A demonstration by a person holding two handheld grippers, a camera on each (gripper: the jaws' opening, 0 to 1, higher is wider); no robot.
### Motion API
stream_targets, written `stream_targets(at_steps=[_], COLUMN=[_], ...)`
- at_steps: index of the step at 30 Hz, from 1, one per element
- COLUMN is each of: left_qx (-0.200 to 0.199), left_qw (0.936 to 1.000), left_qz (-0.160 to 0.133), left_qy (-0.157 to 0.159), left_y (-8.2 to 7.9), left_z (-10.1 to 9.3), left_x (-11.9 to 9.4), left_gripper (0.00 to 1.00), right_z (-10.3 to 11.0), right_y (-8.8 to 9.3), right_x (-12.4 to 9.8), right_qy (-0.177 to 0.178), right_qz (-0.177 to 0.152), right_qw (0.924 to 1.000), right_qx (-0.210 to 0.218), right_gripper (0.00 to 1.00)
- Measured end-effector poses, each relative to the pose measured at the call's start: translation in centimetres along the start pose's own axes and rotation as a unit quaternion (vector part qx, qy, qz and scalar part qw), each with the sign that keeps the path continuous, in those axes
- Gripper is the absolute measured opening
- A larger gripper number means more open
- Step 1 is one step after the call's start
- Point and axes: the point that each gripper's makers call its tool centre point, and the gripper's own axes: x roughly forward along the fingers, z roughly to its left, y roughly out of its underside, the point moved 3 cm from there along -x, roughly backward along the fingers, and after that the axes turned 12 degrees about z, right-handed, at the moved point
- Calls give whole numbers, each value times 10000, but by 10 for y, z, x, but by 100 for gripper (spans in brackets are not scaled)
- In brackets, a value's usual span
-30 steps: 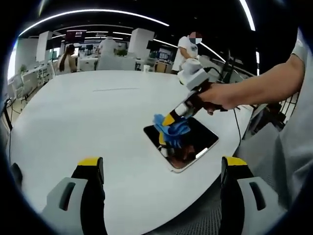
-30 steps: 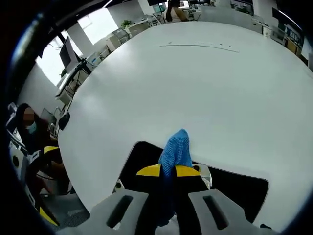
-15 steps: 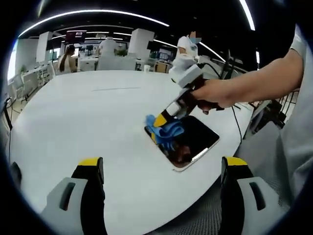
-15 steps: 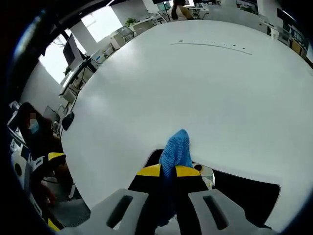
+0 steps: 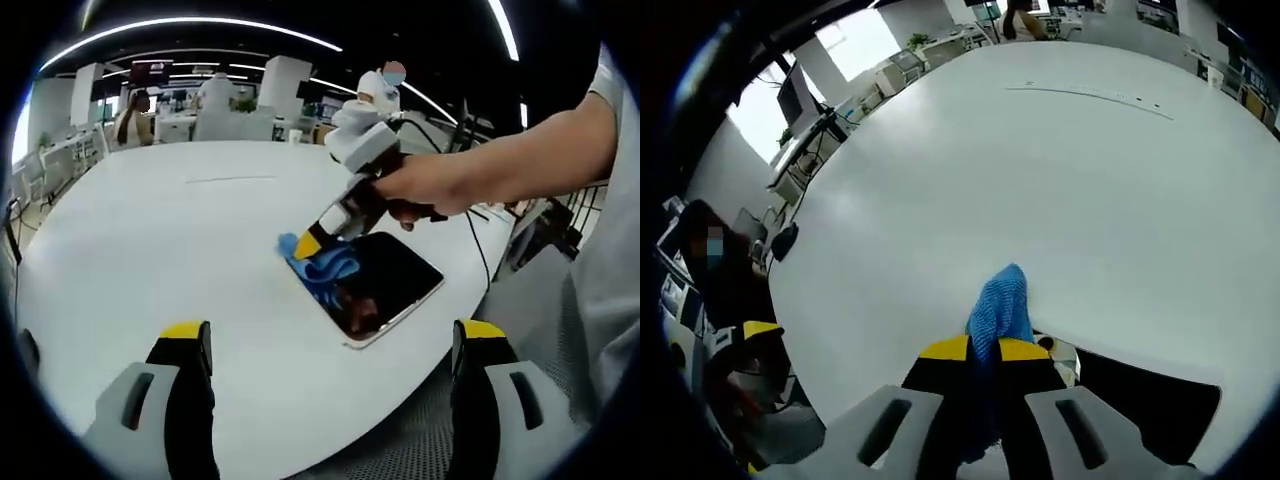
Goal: Wipe the mirror surface with the cleaning cloth until all visible marks leave the cleaned area.
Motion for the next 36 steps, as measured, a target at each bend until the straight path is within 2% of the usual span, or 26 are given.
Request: stream_targets(at_steps=[14, 20, 24, 28, 33, 36], left_qx=[186, 282, 304, 338, 436, 418], left_qw=[9998, 9996, 9995, 9993, 9989, 9991], left_qz=[-3, -88, 12, -64, 127, 42], left_qy=[-32, -41, -75, -152, -85, -102], left_y=[-8, -13, -11, -20, -27, -33], left_z=[-11, -16, -15, -12, -9, -8], left_x=[8, 9, 10, 6, 7, 8], left_gripper=[99, 99, 99, 99, 99, 99], right_z=[1, 2, 4, 7, 9, 10], right_y=[4, 8, 12, 17, 20, 24], right_x=[-1, -1, -2, -3, -3, -4], right_qy=[41, 54, 32, 32, -2, -18], right_qz=[27, 51, 105, 107, 137, 138], right_qw=[10000, 10000, 9999, 9999, 9999, 9999], right_qx=[-23, -44, -34, -71, -65, -79], right_gripper=[3, 3, 3, 3, 3, 3])
